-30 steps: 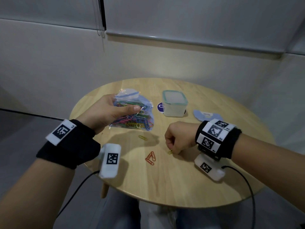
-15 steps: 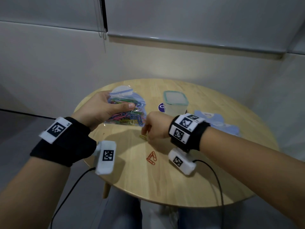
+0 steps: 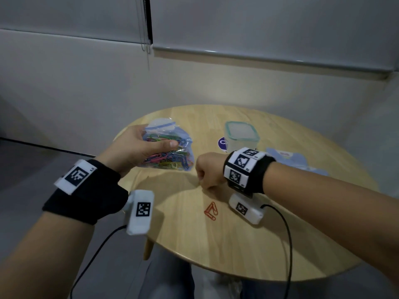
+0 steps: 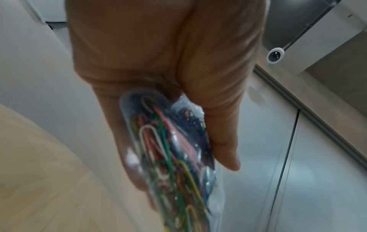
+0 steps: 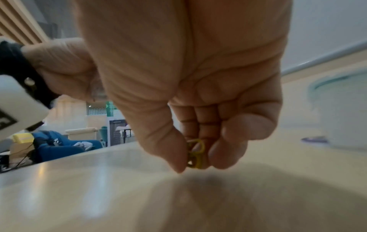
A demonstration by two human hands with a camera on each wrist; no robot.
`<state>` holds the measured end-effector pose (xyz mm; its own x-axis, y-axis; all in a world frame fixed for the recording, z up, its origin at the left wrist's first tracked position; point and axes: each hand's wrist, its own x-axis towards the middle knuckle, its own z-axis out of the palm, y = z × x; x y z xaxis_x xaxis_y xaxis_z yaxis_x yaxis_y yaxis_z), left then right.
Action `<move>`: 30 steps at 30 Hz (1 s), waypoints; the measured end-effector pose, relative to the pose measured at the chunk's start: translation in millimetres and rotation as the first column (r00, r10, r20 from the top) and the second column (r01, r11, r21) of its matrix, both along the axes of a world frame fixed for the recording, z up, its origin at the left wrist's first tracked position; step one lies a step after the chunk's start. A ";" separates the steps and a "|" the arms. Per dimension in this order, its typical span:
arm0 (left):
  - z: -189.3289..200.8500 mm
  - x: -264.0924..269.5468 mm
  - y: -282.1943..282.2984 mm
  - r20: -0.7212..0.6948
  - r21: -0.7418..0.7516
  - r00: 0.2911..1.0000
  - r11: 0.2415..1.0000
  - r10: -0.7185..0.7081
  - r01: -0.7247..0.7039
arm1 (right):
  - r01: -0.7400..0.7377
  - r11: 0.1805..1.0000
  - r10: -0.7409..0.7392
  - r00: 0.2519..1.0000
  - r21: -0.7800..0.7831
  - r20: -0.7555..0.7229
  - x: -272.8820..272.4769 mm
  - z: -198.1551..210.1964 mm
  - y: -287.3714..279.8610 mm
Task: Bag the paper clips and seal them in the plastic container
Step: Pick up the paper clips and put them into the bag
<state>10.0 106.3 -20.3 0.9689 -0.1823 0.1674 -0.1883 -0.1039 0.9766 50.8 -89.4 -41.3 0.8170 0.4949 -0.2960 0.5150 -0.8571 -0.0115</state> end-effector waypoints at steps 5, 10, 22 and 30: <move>2.8 -5.4 -17.6 -0.045 0.011 0.993 0.994 -0.109 0.109 | 0.064 0.850 -0.149 0.981 0.523 0.123 4.2 81.2 -29.1; 9.9 -8.2 -47.3 -0.049 -0.019 0.985 0.986 -0.167 0.167 | -0.073 0.696 0.065 0.997 0.714 0.040 -16.6 141.1 -28.8; 13.5 -10.6 -72.4 -0.032 -0.059 0.976 0.975 -0.217 0.215 | -0.010 0.702 0.014 1.000 0.712 0.000 -33.4 137.6 -53.0; 5.4 3.8 -52.2 -0.072 0.114 0.991 0.986 -0.115 0.123 | -0.069 0.898 -0.011 0.984 0.434 0.178 -49.9 78.5 -70.3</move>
<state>13.8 54.2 -14.8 0.9471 -0.3120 0.0751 -0.1428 -0.2000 0.9693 0.9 -159.7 37.1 0.8187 0.5657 0.0988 0.5674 -0.7706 -0.2901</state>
